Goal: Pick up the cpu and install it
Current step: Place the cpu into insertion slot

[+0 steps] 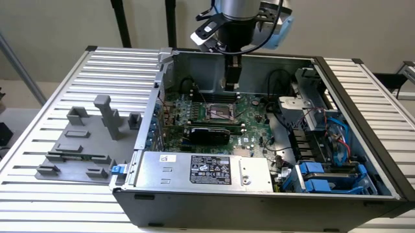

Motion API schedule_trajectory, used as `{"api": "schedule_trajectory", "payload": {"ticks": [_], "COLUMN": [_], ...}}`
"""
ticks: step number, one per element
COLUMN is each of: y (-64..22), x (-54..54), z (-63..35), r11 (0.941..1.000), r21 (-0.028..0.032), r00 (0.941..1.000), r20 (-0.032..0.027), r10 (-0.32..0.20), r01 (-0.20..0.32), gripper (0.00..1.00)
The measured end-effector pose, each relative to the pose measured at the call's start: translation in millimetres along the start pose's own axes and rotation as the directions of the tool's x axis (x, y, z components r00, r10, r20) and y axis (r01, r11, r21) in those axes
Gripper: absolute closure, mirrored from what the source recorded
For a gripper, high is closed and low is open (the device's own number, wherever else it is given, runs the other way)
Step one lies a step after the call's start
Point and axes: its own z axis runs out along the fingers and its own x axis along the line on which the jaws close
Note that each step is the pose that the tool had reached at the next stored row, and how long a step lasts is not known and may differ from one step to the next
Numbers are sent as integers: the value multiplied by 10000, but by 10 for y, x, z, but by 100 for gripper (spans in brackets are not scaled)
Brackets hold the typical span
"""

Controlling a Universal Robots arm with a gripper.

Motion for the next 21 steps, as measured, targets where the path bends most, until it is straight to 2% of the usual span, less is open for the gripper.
{"api": "schedule_trajectory", "payload": {"ticks": [5,11,16,21], "y": [-61,-141,-153,-154], "x": [-4,-9,-9,-10], "z": [90,197,287,377], "r11": [10000,9999,9999,9998], "r21": [-15,-70,-141,-177], "r00": [10000,10000,10000,10000], "r20": [1,-2,-7,-11], "r10": [83,81,53,-1], "r01": [-83,-81,-53,1], "gripper": [45,45,45,45]}}
